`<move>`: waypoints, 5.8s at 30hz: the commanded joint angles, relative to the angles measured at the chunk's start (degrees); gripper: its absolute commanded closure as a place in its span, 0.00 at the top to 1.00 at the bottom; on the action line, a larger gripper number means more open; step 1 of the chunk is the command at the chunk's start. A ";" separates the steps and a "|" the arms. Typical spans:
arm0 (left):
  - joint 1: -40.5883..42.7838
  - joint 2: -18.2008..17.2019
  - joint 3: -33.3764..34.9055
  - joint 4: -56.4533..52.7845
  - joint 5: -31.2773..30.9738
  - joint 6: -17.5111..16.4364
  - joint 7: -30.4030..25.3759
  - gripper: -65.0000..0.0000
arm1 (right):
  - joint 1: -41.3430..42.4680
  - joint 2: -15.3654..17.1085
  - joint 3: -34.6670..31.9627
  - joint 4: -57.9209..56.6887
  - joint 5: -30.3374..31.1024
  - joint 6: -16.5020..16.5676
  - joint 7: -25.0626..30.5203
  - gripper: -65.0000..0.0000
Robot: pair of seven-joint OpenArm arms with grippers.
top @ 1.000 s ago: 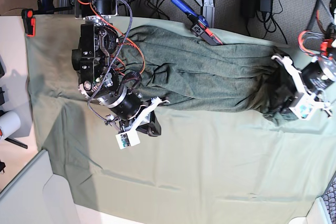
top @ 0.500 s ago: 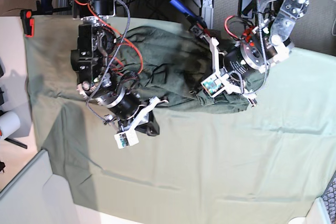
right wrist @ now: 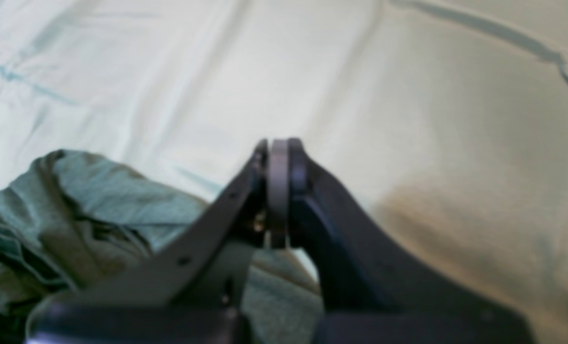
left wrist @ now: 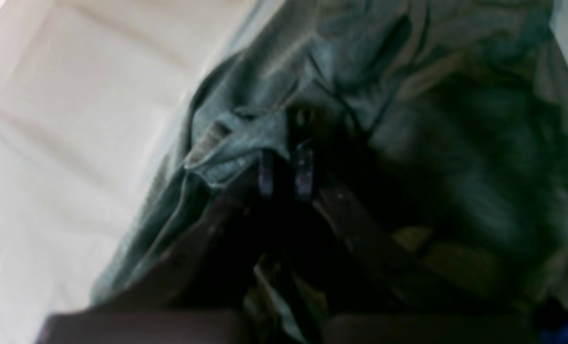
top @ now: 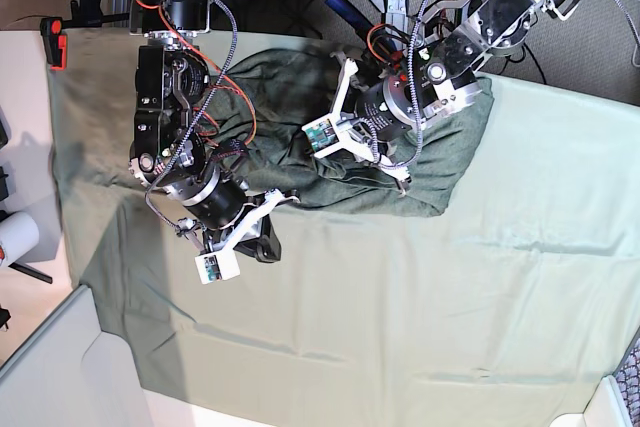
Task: Fold the T-shirt properly
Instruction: 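Lift the left gripper's end and carry it toward the right gripper, then lay the held end over the bundle and open the left gripper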
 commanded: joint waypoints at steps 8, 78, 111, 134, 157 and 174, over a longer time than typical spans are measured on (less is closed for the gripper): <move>-3.13 1.09 -0.11 -4.83 -1.18 0.42 -2.14 0.33 | 1.22 0.35 1.53 1.01 1.57 0.63 -1.18 0.00; 9.68 -2.89 -19.50 10.43 -18.10 -12.48 0.87 0.23 | -7.17 15.08 24.85 -6.97 16.37 0.66 -8.76 0.64; 5.90 -0.66 -0.59 9.57 -8.63 -11.87 -2.32 0.00 | -7.19 15.08 24.85 -6.97 16.33 0.66 -8.76 0.64; 5.86 -0.68 1.77 9.79 -15.30 -12.52 2.10 0.32 | -10.71 15.32 23.74 -10.32 23.26 4.72 -19.56 0.64; 5.86 -1.42 -16.15 13.46 -22.64 -12.94 1.27 0.32 | -10.95 15.28 15.10 -10.34 17.99 4.68 -12.76 0.00; 6.23 -11.52 -28.09 13.44 -26.88 -13.35 2.62 0.32 | -10.97 21.20 26.64 -10.36 14.82 4.52 -10.58 0.00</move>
